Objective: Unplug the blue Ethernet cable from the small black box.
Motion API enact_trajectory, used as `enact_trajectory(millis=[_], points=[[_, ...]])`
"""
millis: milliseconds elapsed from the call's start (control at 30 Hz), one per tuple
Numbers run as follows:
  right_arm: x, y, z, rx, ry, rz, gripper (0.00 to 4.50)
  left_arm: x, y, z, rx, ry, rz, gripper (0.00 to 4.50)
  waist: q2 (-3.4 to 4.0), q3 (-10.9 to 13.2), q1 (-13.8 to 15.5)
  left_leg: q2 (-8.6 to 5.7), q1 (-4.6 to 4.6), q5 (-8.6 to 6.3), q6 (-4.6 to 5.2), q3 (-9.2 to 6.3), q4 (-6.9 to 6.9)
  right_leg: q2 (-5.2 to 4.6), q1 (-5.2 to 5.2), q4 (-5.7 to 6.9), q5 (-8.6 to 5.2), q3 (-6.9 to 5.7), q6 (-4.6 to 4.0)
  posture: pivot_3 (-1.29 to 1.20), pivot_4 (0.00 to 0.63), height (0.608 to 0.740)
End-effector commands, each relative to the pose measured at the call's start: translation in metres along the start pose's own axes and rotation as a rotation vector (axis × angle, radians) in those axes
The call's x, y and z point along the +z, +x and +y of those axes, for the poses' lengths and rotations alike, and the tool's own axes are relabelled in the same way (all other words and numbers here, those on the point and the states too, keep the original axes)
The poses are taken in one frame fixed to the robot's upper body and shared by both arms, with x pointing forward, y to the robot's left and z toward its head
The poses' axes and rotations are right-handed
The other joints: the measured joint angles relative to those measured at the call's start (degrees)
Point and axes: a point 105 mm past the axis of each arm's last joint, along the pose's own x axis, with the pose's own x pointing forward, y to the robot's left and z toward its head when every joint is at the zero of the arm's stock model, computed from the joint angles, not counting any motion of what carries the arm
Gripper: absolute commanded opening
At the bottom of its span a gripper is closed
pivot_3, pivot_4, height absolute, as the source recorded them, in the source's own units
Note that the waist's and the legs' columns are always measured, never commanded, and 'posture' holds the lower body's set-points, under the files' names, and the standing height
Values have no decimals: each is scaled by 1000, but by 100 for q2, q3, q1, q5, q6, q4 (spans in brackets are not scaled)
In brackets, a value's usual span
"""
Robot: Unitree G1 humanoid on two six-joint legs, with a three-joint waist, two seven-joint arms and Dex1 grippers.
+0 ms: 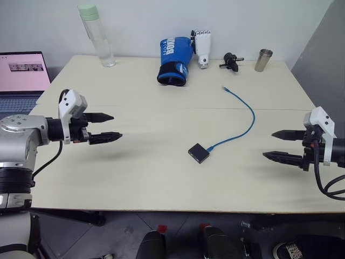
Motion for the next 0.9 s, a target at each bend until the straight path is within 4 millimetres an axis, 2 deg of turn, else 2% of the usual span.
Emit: enact_trajectory(millis=[33, 767, 900], points=[[14, -9, -3, -36, -57, -36, 4500, 14, -1, 5, 22, 49, -34, 4473, 0, 0, 0, 0, 0, 0, 0, 0, 0, 0, 0, 0, 0, 0, 0, 0, 150, 740], [13, -8, -5, -28, -53, -29, 4500, 15, 9, -9, -65, 60, -44, 4473, 0, 0, -1, 0, 0, 0, 0, -1, 1, 0, 0, 2, 0, 0, 0, 0, 150, 740], [12, -4, -4, -21, -52, -33, 4500, 16, 15, -19, -100, 73, -49, 4473, 0, 0, -2, 0, 0, 0, 0, 0, 2, -1, 1, 2, 0, 1, 0, 0, 150, 740]])
